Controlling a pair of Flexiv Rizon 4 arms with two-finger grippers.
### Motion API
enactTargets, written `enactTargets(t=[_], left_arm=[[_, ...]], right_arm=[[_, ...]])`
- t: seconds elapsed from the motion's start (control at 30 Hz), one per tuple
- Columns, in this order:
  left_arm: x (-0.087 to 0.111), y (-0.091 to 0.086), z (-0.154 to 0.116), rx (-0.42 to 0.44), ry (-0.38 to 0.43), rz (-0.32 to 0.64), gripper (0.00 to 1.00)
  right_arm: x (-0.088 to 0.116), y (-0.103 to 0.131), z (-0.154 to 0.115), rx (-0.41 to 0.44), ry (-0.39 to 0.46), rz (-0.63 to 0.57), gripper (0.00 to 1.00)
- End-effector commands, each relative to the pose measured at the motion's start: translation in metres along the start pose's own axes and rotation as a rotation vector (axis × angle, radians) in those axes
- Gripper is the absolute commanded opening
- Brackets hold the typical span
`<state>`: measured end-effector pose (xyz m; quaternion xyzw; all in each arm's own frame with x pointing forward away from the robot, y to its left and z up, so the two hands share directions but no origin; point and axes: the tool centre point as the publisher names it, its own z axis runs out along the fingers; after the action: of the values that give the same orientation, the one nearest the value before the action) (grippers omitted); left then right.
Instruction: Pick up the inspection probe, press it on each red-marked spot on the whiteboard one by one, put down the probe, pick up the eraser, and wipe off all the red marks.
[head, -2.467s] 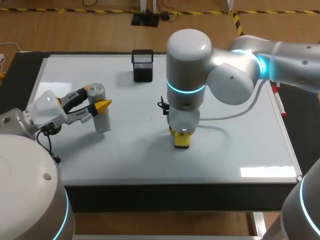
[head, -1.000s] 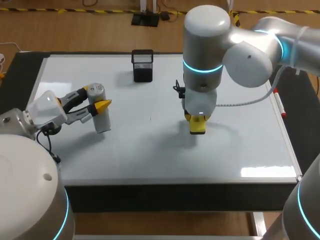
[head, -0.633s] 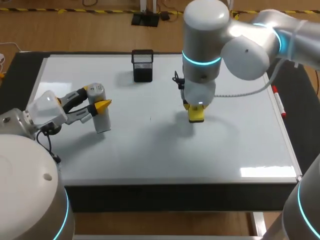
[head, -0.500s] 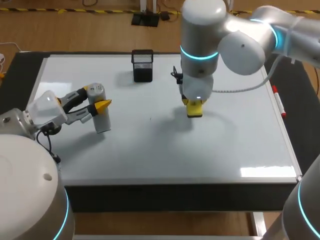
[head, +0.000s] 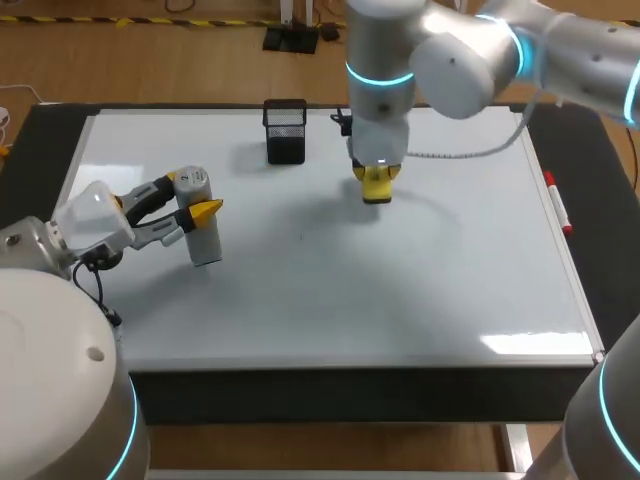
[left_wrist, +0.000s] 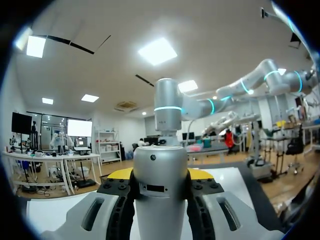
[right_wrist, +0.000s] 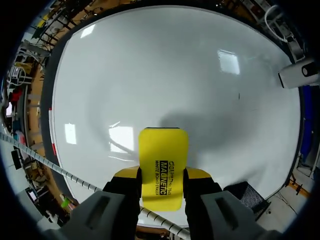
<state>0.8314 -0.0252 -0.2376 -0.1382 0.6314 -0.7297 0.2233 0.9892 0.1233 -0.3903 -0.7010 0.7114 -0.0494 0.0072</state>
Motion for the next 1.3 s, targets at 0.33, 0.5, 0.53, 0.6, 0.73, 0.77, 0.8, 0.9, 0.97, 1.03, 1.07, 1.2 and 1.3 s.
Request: enactTargets(t=[0.33,0.5,0.53,0.6,0.73,0.77,0.8,0.9,0.97,1.03,1.07,1.2,1.3], left_arm=[[0.000,-0.001,0.000,0.000,-0.002,0.001,0.00],[0.000,-0.001,0.000,0.000,-0.002,0.001,0.00],[0.000,-0.001,0.000,0.000,-0.002,0.001,0.00],[0.000,-0.001,0.000,0.000,-0.002,0.001,0.00],[0.000,-0.001,0.000,0.000,-0.002,0.001,0.00],[0.000,-0.001,0.000,0.000,-0.002,0.001,0.00],[0.000,-0.001,0.000,0.000,-0.002,0.001,0.00],[0.000,-0.001,0.000,0.000,-0.002,0.001,0.00],[0.000,-0.001,0.000,0.000,-0.002,0.001,0.00],[0.000,-0.001,0.000,0.000,-0.002,0.001,0.00],[0.000,-0.001,0.000,0.000,-0.002,0.001,0.00],[0.000,-0.001,0.000,0.000,-0.002,0.001,0.00],[0.000,-0.001,0.000,0.000,-0.002,0.001,0.00]], right_arm=[[-0.007,-0.037,0.015,-0.076,-0.005,0.015,0.00],[-0.006,-0.041,0.020,-0.079,-0.022,0.009,0.00],[-0.006,-0.042,0.020,-0.080,-0.022,0.009,0.00],[-0.006,-0.043,0.021,-0.081,-0.023,0.006,0.00],[-0.003,-0.047,0.025,-0.084,-0.024,0.002,0.00],[-0.003,-0.048,0.025,-0.085,-0.020,0.001,0.00],[-0.003,-0.049,0.026,-0.087,-0.020,-0.001,0.00],[-0.003,-0.052,0.028,-0.090,-0.017,-0.008,0.00],[-0.003,-0.053,0.028,-0.092,-0.019,-0.009,0.00],[-0.003,-0.054,0.028,-0.093,-0.019,-0.010,0.00],[-0.003,-0.055,0.029,-0.093,-0.017,-0.011,0.00],[-0.003,-0.058,0.032,-0.099,-0.012,-0.016,0.00],[-0.002,-0.060,0.035,-0.105,-0.010,-0.014,0.00]])
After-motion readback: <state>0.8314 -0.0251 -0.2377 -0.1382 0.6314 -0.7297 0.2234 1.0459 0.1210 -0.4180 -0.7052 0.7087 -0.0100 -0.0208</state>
